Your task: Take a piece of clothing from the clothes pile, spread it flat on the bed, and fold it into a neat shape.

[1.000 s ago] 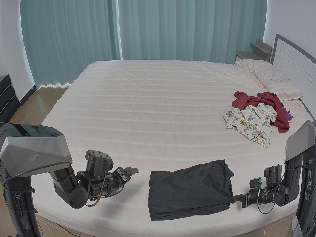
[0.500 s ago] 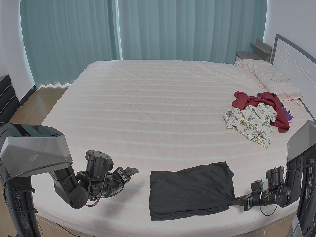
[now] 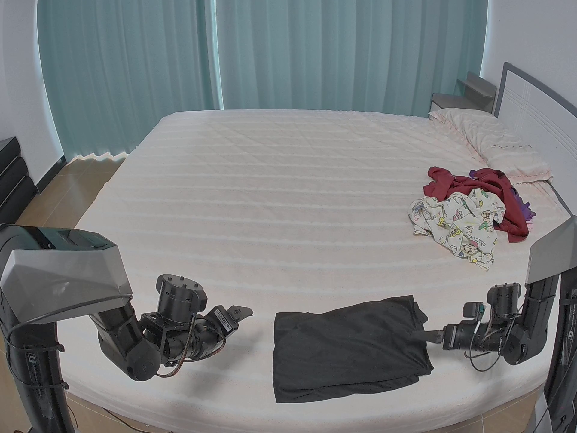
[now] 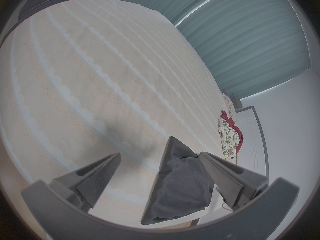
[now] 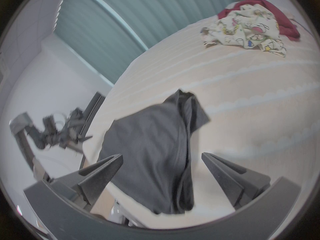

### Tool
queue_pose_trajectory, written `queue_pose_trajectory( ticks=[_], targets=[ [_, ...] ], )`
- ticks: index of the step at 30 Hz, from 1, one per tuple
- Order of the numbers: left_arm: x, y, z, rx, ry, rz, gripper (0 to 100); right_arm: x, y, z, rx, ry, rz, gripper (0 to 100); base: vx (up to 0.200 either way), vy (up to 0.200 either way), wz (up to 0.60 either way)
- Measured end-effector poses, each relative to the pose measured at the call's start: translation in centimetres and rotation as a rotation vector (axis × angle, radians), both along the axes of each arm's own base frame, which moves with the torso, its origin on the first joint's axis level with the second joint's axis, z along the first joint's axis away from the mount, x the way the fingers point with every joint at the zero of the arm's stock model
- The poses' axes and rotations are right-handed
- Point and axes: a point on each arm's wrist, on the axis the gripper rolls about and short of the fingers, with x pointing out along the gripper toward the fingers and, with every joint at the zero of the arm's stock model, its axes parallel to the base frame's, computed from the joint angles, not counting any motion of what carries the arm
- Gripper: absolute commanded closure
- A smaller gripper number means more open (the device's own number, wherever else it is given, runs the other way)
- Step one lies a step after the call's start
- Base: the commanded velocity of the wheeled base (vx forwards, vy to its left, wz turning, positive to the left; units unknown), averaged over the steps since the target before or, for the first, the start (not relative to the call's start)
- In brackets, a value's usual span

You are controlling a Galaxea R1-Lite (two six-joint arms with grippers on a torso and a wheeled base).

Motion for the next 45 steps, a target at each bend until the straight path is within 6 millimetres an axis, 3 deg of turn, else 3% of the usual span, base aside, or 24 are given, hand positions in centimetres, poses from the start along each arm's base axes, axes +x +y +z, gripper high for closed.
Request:
queue_pose_trajectory(
  ticks=[6,13,14,39,40,45],
  targets=[
    [0.0,0.0,0.0,0.000,0.000,0.000,0,4.6,1.5,-0.5,-0.047,-0.065,-0.210,0,0.000,0.000,0.00],
    [0.1,-0.1,-0.2,0.000,0.001,-0.001,0,7.9,3.4,-2.0,-0.044,-0.118,-0.241,0,0.000,0.000,0.00],
    [0.2,-0.1,-0.2,0.001,0.002,-0.001,0,8.1,3.6,-2.1,-0.039,-0.118,-0.242,100,0.000,0.000,0.00],
    [0.2,-0.2,-0.4,0.003,0.004,-0.001,0,8.7,2.7,-3.3,0.039,-0.085,-0.355,100,0.000,0.000,0.00],
    [0.2,-0.2,-0.4,0.003,0.004,0.000,0,8.7,2.8,-3.3,0.039,-0.084,-0.354,0,0.000,0.000,0.00],
    [0.4,-0.2,0.0,0.010,-0.016,0.017,0,8.4,2.9,-3.4,0.037,-0.071,-0.352,0,0.000,0.000,0.00]
  ],
)
